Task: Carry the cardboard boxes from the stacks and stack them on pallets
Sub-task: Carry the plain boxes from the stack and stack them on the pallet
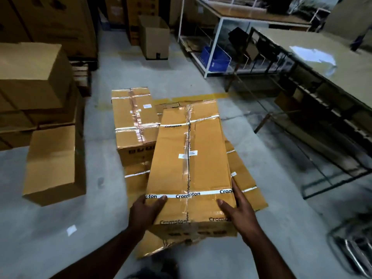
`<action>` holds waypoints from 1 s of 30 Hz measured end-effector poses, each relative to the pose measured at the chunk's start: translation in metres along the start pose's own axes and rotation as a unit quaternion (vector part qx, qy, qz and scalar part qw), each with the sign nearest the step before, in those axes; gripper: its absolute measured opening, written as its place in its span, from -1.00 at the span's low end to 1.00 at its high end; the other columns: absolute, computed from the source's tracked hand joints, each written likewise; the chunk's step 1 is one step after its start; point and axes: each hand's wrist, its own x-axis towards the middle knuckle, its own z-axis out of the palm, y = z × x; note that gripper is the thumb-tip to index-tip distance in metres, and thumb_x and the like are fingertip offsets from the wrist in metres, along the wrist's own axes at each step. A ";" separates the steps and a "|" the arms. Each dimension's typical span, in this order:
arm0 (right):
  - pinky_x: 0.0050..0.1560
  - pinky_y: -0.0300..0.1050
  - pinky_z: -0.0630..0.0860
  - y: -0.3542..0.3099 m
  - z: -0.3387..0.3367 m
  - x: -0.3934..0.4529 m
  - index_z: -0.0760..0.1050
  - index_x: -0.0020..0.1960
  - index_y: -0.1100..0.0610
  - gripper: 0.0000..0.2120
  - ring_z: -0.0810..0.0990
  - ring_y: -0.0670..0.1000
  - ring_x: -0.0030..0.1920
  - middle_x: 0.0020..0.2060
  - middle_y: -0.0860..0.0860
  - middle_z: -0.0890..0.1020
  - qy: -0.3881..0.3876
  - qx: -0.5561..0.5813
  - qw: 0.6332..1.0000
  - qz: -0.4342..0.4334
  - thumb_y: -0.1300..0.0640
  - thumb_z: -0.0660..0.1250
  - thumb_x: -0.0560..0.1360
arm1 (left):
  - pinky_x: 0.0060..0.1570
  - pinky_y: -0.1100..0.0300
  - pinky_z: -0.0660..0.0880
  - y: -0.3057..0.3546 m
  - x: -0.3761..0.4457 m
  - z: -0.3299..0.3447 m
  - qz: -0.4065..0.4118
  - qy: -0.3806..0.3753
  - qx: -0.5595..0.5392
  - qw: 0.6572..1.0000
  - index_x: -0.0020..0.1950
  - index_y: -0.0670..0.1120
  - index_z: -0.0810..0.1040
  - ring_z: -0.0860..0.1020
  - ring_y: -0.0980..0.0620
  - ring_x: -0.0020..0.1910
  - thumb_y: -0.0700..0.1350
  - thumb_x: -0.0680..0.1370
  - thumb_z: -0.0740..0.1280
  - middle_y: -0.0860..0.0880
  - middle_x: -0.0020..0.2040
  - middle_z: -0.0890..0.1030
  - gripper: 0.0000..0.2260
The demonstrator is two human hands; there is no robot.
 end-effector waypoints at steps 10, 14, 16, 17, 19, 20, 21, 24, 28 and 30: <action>0.41 -0.09 0.47 0.013 -0.134 0.203 0.17 0.61 -0.31 -0.13 0.44 -0.16 0.42 0.38 -0.43 0.40 -0.110 -0.029 0.993 0.012 0.00 0.57 0.47 | -0.08 0.19 0.65 0.095 0.080 0.148 0.005 -0.047 -0.029 0.998 0.21 0.04 0.60 0.72 0.16 -0.08 0.06 0.36 0.66 0.04 0.06 0.74 -0.52; 0.34 -0.15 0.52 0.048 -0.161 0.340 0.20 0.59 -0.32 -0.15 0.41 -0.09 0.48 0.48 -0.31 0.40 -0.133 -0.011 0.991 0.021 0.00 0.56 0.46 | 0.01 0.31 0.59 0.119 0.155 0.200 0.008 -0.157 0.007 0.988 0.52 0.12 0.21 0.64 0.27 0.11 -0.13 0.38 0.65 0.09 0.29 0.59 -0.13; 0.36 -0.03 0.50 0.061 -0.160 0.408 0.17 0.63 -0.27 -0.14 0.33 -0.05 0.54 0.57 -0.23 0.30 -0.153 -0.007 0.988 0.025 0.02 0.55 0.48 | 0.07 0.30 0.58 0.124 0.196 0.214 0.008 -0.197 0.058 0.979 0.55 0.14 0.01 0.58 0.32 0.20 -0.21 0.40 0.64 0.13 0.35 0.50 -0.01; 0.27 -0.12 0.52 0.067 -0.155 0.443 0.16 0.64 -0.24 -0.16 0.32 -0.08 0.52 0.56 -0.24 0.29 -0.168 0.003 0.986 0.022 0.09 0.53 0.52 | 0.10 0.27 0.59 0.124 0.221 0.222 0.013 -0.198 0.086 0.976 0.55 0.13 -0.02 0.56 0.30 0.24 -0.24 0.39 0.64 0.14 0.36 0.47 0.02; 0.22 -0.24 0.47 0.071 -0.137 0.500 0.13 0.65 -0.22 -0.18 0.28 -0.14 0.49 0.53 -0.25 0.28 -0.200 0.011 0.980 0.006 0.16 0.48 0.56 | 0.18 0.14 0.61 0.121 0.269 0.230 0.015 -0.160 0.133 0.978 0.58 0.09 0.04 0.52 0.19 0.31 -0.18 0.32 0.70 0.11 0.37 0.45 0.06; 0.29 -0.19 0.44 0.075 -0.125 0.529 0.13 0.64 -0.25 -0.18 0.25 -0.14 0.49 0.53 -0.24 0.28 -0.213 0.016 0.977 -0.002 0.16 0.48 0.57 | 0.23 0.08 0.60 0.120 0.293 0.231 0.012 -0.140 0.153 0.978 0.59 0.08 0.08 0.52 0.15 0.32 -0.11 0.28 0.72 0.09 0.37 0.47 0.08; 0.33 -0.12 0.42 0.078 -0.113 0.552 0.12 0.63 -0.27 -0.18 0.24 -0.13 0.50 0.55 -0.24 0.27 -0.221 0.019 0.975 -0.009 0.16 0.48 0.57 | 0.25 0.06 0.59 0.118 0.313 0.229 0.010 -0.124 0.163 0.979 0.60 0.06 0.10 0.53 0.13 0.32 -0.08 0.26 0.72 0.08 0.37 0.49 0.09; 0.38 -0.03 0.44 0.099 -0.075 0.618 0.11 0.63 -0.31 -0.19 0.24 -0.08 0.55 0.61 -0.22 0.21 -0.238 0.028 0.971 -0.015 0.18 0.45 0.60 | 0.24 0.03 0.60 0.112 0.380 0.223 0.007 -0.089 0.201 0.975 0.64 0.07 -0.02 0.49 0.00 0.39 -0.15 0.26 0.72 0.08 0.36 0.48 0.18; 0.44 0.07 0.41 0.116 -0.033 0.686 0.03 0.64 -0.34 -0.15 0.19 0.05 0.61 0.66 -0.16 0.11 -0.248 0.054 0.967 -0.008 0.24 0.39 0.62 | 0.56 -0.11 0.20 0.138 0.455 0.222 0.062 0.005 0.336 0.940 0.67 0.00 -0.13 0.14 -0.20 0.61 0.10 0.21 0.71 -0.09 0.59 0.24 0.30; 0.39 0.04 0.42 0.119 -0.012 0.710 -0.01 0.65 -0.32 -0.13 0.18 0.05 0.60 0.67 -0.14 0.09 -0.246 0.068 0.967 -0.004 0.27 0.38 0.62 | 0.60 -0.15 -0.26 0.149 0.478 0.218 0.054 0.031 0.449 0.891 0.67 -0.05 -0.21 -0.27 -0.15 0.65 0.29 0.24 0.63 -0.11 0.69 -0.08 0.32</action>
